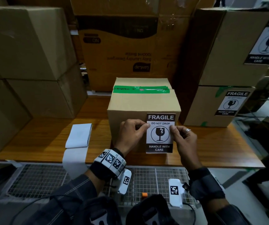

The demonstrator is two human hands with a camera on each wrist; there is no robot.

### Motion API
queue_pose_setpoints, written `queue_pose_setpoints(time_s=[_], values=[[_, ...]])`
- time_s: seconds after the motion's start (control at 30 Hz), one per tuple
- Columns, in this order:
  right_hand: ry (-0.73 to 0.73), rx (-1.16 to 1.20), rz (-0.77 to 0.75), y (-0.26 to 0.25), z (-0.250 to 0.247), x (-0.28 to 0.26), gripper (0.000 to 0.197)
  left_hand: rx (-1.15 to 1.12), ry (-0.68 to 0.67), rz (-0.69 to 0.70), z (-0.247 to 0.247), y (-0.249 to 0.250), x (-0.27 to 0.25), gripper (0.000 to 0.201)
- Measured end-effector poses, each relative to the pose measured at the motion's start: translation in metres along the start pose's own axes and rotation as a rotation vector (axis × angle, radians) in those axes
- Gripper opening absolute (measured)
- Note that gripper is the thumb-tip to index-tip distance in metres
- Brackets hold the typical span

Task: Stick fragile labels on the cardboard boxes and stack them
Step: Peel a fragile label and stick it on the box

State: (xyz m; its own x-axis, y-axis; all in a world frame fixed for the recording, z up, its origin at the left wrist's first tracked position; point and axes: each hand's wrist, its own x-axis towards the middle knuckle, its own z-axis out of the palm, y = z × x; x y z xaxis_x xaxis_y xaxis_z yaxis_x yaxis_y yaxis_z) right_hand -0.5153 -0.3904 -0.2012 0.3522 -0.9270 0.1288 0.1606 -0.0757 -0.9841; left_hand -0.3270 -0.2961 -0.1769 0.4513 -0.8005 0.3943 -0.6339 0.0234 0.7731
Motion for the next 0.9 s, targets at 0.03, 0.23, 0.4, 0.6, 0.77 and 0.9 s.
queue_pose_setpoints(time_s=[0.03, 0.23, 0.4, 0.6, 0.77, 0.9], values=[[0.004, 0.001, 0.003, 0.0, 0.001, 0.001, 0.023, 0.004, 0.002, -0.003, 0.0, 0.0, 0.001, 0.018], [0.046, -0.006, 0.008, -0.002, 0.002, 0.006, 0.023, 0.015, 0.014, -0.016, 0.005, 0.005, 0.004, 0.018], [0.074, -0.05, 0.005, -0.001, 0.001, 0.012, 0.023, 0.031, 0.028, -0.024, 0.009, 0.004, 0.006, 0.019], [0.084, -0.077, 0.014, -0.001, 0.004, 0.016, 0.024, 0.067, 0.056, -0.042, 0.013, 0.001, 0.009, 0.019], [0.104, -0.087, 0.018, -0.002, 0.005, 0.018, 0.023, 0.107, 0.089, -0.039, 0.016, 0.002, 0.01, 0.019], [0.11, -0.086, 0.023, -0.003, 0.006, 0.019, 0.024, 0.188, 0.108, -0.011, 0.011, 0.009, 0.009, 0.024]])
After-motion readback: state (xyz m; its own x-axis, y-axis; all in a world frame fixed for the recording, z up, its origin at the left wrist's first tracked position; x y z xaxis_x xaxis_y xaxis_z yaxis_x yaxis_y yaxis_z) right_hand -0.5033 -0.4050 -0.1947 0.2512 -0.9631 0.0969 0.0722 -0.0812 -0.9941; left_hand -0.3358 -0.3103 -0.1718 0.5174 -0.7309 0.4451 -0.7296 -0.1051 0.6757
